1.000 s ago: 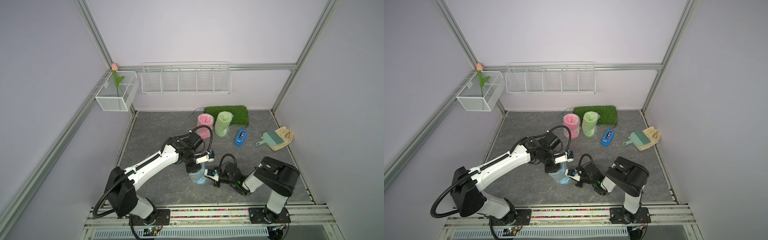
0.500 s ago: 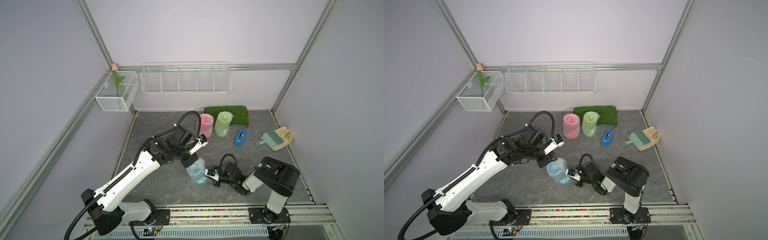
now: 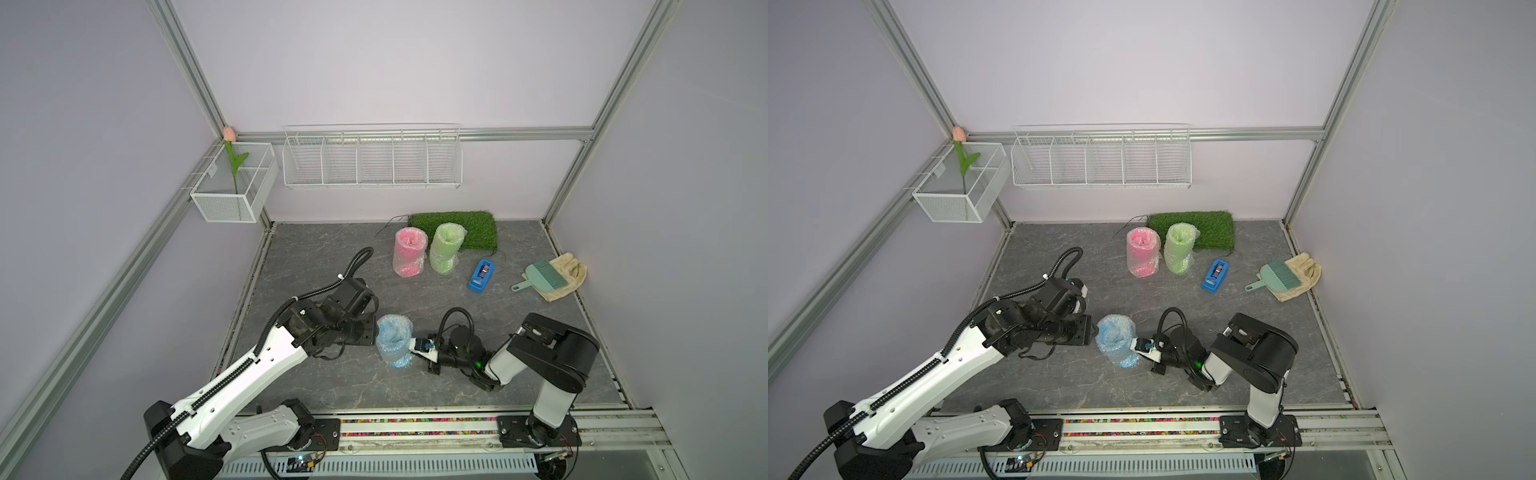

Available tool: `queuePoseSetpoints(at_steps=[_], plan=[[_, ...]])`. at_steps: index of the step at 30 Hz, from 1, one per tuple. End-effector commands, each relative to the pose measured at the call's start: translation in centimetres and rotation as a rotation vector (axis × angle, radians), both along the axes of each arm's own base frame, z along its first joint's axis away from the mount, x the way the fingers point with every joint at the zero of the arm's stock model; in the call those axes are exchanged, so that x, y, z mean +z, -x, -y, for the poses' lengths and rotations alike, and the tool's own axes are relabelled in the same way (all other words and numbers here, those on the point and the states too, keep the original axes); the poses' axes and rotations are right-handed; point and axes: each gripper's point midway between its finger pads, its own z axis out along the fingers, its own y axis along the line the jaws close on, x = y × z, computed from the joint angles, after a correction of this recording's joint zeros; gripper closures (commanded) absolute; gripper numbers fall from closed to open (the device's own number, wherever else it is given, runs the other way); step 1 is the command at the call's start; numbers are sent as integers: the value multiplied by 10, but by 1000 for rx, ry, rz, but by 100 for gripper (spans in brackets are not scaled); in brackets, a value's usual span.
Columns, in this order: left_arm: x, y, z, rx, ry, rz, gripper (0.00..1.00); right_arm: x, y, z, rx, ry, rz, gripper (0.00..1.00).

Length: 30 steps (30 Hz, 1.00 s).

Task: Wrap wine glasses in bubble wrap
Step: Pick up the bubble wrap from the center of the board.

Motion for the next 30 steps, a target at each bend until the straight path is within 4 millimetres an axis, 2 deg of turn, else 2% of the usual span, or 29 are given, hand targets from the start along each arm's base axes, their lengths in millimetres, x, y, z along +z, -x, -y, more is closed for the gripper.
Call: queuePoseSetpoints(at_steps=[1, 4, 7, 10, 13, 16, 19, 21, 23, 30], plan=[[0, -1, 11, 75, 86, -36, 48, -5, 1, 0, 9, 8, -25, 93], [-11, -2, 16, 71, 77, -63, 51, -6, 1, -1, 10, 11, -26, 93], [-21, -1, 18, 65, 62, -93, 62, -6, 1, -1, 11, 10, -26, 93], [-28, 0, 20, 54, 47, -114, 69, -6, 1, 0, 9, 12, -26, 93], [-31, 0, 20, 50, 23, -128, 82, -5, 0, 0, 7, 9, -24, 93], [-26, -5, 13, 65, -15, -115, 91, -1, -1, 2, -6, 1, -17, 90], [-16, -13, 7, 61, -51, -70, 93, 5, -3, 5, -34, 3, -13, 69], [-10, -21, 1, 71, -67, -52, 94, 7, -3, 8, -39, 23, -20, 59], [-5, -29, -6, 76, -77, -41, 95, 10, 0, 10, -30, 46, -34, 56], [18, -69, -28, 64, -159, 24, 97, 32, 11, 18, -14, 86, -64, 55]])
